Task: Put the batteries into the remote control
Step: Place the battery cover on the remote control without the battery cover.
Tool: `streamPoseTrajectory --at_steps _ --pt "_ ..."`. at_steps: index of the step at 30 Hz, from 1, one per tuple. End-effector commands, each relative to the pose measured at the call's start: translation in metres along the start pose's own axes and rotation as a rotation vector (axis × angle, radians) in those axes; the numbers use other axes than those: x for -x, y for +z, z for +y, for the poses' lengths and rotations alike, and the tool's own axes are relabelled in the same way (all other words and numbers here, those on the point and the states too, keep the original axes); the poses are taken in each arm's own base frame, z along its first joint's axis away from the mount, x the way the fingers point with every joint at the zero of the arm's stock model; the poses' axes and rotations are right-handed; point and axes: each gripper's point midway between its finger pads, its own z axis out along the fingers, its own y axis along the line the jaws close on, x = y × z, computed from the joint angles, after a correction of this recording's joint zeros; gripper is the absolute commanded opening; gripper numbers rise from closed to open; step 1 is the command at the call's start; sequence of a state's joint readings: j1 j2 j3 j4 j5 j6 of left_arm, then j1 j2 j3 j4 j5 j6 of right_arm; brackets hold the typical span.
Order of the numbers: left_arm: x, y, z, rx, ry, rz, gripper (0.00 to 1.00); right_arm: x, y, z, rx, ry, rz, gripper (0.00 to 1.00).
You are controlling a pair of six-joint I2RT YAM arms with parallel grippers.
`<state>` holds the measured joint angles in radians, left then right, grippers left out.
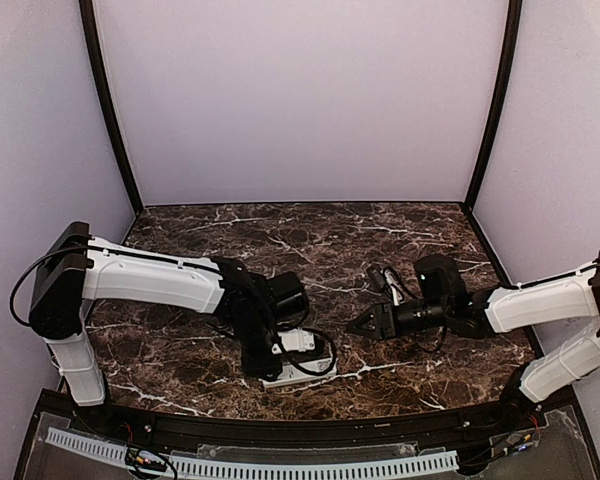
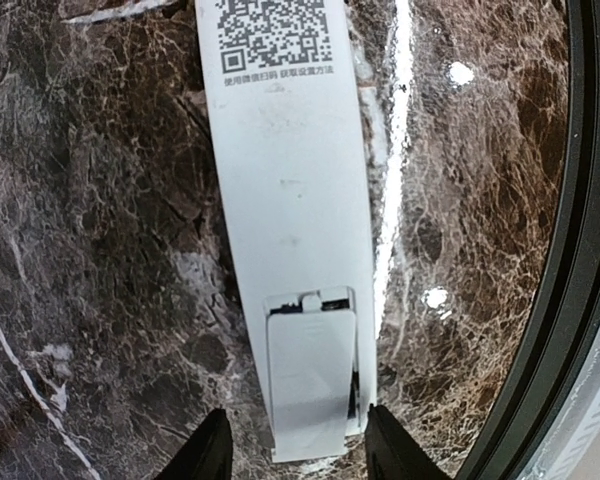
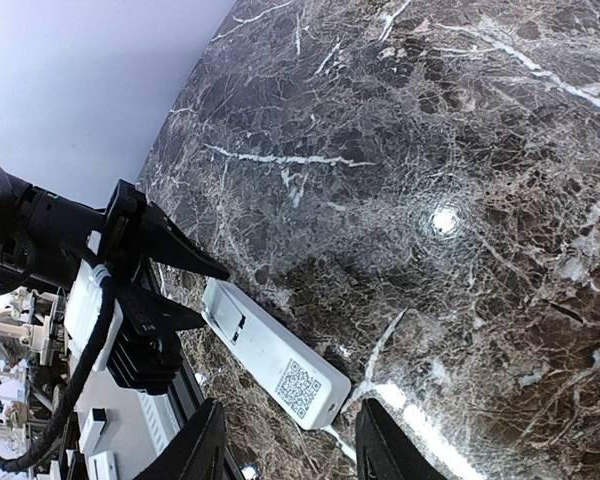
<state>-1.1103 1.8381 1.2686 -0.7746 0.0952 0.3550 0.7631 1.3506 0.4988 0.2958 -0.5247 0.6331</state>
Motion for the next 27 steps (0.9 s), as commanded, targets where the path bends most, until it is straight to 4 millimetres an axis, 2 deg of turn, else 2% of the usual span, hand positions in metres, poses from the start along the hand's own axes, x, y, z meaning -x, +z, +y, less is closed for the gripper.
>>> streamPoseTrajectory --at_steps 1,5,15,23,27 --pt "0.005 -0.018 0.000 0.017 0.007 -0.023 0.47 0.000 0.001 -0.002 0.013 -0.012 -0.008 0.44" --pt "0.004 -0.022 -0.001 0.018 0.010 -0.020 0.47 0.000 0.001 -0.002 0.016 -0.012 -0.008 0.44" --pt "0.010 -0.040 -0.006 0.022 -0.023 -0.197 0.61 -0.001 0.003 0.001 0.035 -0.017 0.001 0.44" --pt "0.008 -0.031 -0.005 0.039 -0.023 -0.241 0.71 0.000 0.004 0.001 0.035 -0.016 0.005 0.44" --pt "0.006 -0.029 -0.005 0.052 -0.020 -0.271 0.70 0.000 0.005 0.000 0.035 -0.015 0.007 0.44"
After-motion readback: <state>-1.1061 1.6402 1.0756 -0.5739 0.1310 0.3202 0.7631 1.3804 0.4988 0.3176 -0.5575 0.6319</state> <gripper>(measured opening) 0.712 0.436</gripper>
